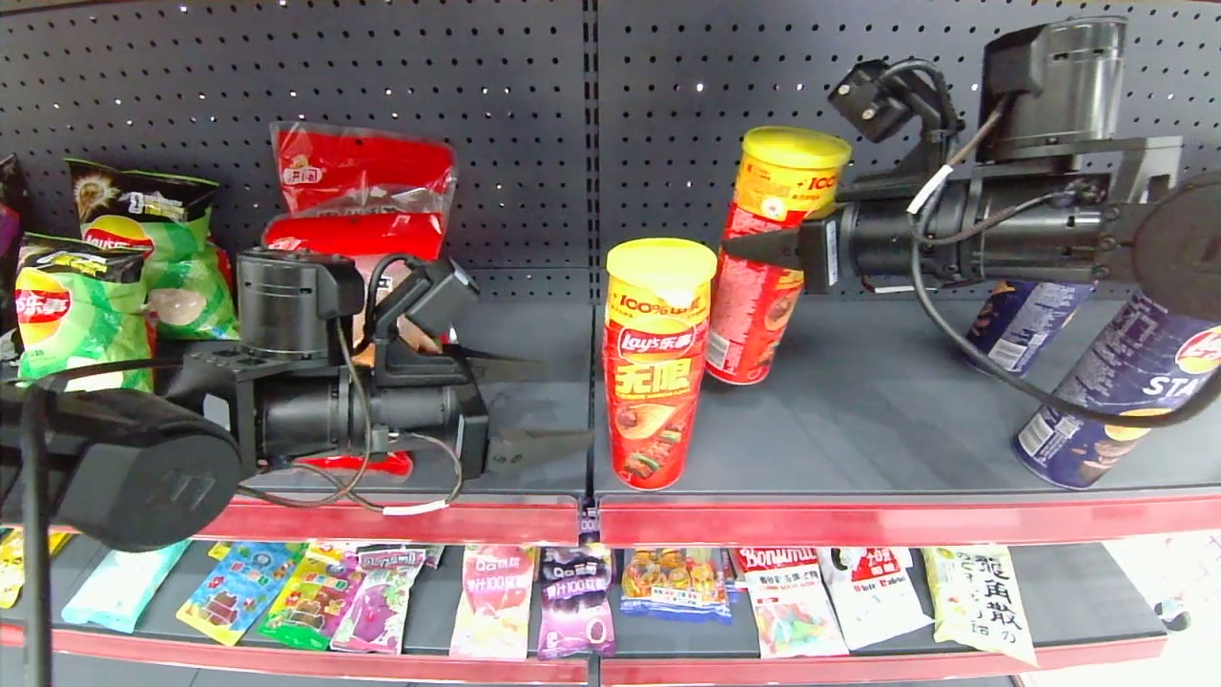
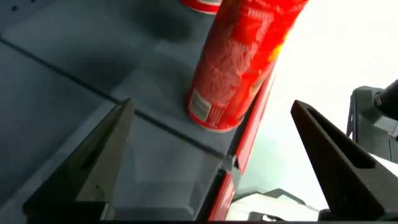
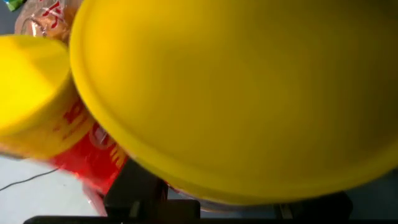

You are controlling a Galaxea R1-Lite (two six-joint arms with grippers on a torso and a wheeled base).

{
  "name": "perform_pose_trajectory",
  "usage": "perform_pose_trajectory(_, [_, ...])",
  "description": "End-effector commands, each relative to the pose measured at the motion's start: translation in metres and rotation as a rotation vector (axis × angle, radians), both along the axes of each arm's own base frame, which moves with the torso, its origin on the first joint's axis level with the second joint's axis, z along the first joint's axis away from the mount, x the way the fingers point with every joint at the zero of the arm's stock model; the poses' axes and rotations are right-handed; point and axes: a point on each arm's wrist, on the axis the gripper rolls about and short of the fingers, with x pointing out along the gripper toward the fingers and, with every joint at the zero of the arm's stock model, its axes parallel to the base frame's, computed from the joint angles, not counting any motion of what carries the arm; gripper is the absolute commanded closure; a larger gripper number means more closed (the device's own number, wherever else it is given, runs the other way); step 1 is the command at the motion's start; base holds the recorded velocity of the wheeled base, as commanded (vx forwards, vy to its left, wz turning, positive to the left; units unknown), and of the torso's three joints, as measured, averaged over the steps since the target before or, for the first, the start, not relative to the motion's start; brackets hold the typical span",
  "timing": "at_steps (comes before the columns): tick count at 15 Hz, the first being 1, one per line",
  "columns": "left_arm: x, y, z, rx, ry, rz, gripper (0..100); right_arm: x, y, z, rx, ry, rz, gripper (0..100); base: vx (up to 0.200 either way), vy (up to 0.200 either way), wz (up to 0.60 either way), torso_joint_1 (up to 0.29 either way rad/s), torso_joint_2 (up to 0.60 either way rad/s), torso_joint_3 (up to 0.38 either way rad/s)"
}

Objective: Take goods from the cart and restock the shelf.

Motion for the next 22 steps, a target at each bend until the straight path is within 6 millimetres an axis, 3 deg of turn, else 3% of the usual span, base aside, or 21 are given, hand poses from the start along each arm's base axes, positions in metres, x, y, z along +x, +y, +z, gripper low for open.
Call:
perform_pose_trajectory(1, [-0.012,0.015,0.005,-0.002,-0.008,0.036,0,0.021,0.021,-0.014,-0.011,0.024,0.028,100,0.0,0.0,0.0,0.0,0.0,0.0])
perform_pose_trajectory(6, [-0.029,0.039,0.007,0.001,-0.011,0.114,0,0.047,0.037,-0.026,-0.01,0.025,0.034,100,0.0,0.0,0.0,0.0,0.0,0.0])
perform_pose_trajectory(9, [-0.036,0.044,0.007,0.001,-0.008,0.125,0,0.058,0.044,-0.03,-0.004,0.02,0.041,100,0.0,0.0,0.0,0.0,0.0,0.0])
perform_pose_trajectory(21, [-0.038,0.045,0.006,0.003,-0.009,0.124,0,0.062,0.057,-0.04,-0.011,0.038,0.063,100,0.0,0.0,0.0,0.0,0.0,0.0])
perform_pose_trajectory(22, [-0.038,0.045,0.006,0.003,-0.009,0.124,0,0.061,0.057,-0.04,-0.011,0.038,0.063,0,0.0,0.0,0.0,0.0,0.0,0.0])
